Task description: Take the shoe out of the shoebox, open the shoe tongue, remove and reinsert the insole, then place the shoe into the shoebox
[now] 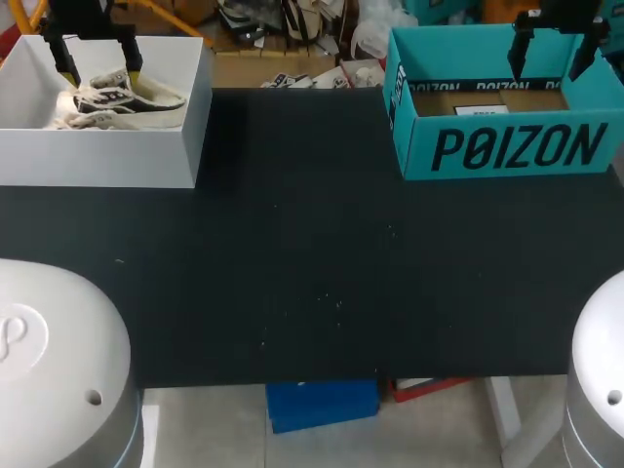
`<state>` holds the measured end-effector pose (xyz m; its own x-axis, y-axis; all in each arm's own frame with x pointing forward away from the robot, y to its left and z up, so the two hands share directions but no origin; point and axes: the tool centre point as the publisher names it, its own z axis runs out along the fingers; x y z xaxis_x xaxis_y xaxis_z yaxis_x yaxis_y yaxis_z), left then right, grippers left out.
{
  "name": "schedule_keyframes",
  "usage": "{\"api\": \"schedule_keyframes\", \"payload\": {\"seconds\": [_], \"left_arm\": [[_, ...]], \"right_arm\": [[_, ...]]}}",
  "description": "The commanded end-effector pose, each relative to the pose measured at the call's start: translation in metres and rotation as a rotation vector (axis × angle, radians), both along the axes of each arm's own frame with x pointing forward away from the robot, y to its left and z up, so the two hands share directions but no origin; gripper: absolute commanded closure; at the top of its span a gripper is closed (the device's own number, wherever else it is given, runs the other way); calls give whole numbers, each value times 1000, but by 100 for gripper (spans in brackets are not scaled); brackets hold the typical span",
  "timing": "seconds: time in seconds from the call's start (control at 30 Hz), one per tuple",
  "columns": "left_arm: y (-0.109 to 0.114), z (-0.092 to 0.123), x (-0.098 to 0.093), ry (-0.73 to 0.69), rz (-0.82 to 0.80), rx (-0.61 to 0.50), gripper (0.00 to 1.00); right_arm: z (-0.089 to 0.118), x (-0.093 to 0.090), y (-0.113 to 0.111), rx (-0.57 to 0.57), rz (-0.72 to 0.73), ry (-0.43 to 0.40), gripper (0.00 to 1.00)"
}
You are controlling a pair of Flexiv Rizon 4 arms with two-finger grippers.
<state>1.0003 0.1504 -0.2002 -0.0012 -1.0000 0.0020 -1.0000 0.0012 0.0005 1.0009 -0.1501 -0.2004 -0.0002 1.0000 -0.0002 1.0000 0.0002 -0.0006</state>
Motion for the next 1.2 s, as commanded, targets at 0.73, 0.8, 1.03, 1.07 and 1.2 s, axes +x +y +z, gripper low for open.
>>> {"api": "schedule_keyframes", "payload": {"seconds": [0.73, 0.8, 1.03, 1.07, 1.2], "left_arm": [[38, 3, -1, -72, -1341, 214, 0], [38, 3, -1, -72, -1341, 214, 0], [44, 11, 21, -218, -1636, 247, 0], [46, 12, 24, -220, -1679, 283, 0], [46, 8, 34, -249, -1816, 254, 0]], "right_arm": [[0, 0, 0, 0, 0, 0, 0], [0, 0, 0, 0, 0, 0, 0], [0, 0, 0, 0, 0, 0, 0], [0, 0, 0, 0, 0, 0, 0], [0, 0, 0, 0, 0, 0, 0]]}}
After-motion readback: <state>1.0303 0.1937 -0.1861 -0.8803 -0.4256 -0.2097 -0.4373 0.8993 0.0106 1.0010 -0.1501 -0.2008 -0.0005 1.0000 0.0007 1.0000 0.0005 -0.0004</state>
